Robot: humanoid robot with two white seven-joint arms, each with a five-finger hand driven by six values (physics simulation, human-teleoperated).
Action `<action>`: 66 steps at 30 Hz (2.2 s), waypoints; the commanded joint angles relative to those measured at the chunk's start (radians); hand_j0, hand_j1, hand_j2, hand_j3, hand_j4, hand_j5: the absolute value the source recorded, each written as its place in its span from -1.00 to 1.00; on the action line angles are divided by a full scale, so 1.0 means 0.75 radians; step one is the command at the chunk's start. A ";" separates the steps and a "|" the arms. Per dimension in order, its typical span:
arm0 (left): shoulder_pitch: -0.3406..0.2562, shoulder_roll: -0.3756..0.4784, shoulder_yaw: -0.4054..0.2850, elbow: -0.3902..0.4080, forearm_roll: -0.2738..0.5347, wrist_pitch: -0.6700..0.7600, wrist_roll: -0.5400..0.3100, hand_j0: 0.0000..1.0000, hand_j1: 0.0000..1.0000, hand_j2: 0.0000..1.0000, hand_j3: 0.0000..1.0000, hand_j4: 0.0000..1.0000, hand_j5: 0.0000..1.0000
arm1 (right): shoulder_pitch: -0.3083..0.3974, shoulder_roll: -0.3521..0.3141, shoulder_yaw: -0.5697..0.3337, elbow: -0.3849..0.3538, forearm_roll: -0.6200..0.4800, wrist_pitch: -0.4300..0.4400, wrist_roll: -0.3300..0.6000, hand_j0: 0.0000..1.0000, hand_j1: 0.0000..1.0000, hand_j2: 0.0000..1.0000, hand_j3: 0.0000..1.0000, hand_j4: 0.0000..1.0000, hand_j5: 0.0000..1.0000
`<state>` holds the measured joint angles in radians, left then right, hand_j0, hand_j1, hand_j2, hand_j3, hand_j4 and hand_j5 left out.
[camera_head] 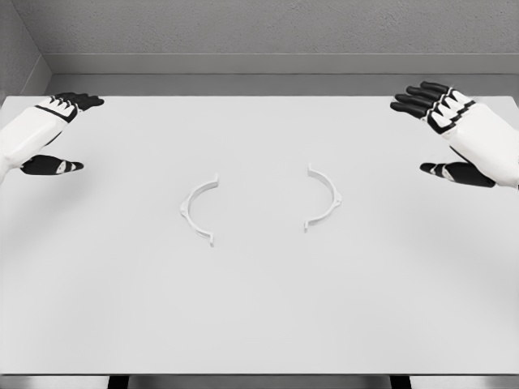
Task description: Assemble PVC drainage pipe clamps
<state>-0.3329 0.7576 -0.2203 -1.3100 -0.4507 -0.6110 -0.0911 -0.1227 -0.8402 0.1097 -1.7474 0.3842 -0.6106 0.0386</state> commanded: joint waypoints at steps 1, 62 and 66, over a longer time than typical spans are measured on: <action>0.002 0.025 -0.011 -0.016 0.010 0.000 0.001 1.00 1.00 1.00 1.00 1.00 1.00 | 0.000 -0.005 0.017 0.006 -0.005 0.000 0.006 1.00 1.00 1.00 1.00 1.00 1.00; 0.027 -0.204 -0.177 -0.061 -0.037 0.000 0.001 1.00 1.00 1.00 1.00 1.00 1.00 | -0.436 0.427 0.482 0.671 0.253 0.072 0.225 1.00 1.00 1.00 1.00 1.00 1.00; 0.020 -0.219 -0.195 -0.047 -0.037 0.000 0.001 1.00 1.00 1.00 1.00 1.00 1.00 | -0.436 0.427 0.482 0.667 0.253 0.072 0.225 1.00 1.00 1.00 1.00 1.00 1.00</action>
<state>-0.3175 0.5987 -0.3609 -1.3507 -0.4853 -0.6113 -0.0911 -0.4495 -0.5207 0.4691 -1.2496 0.5802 -0.5579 0.2076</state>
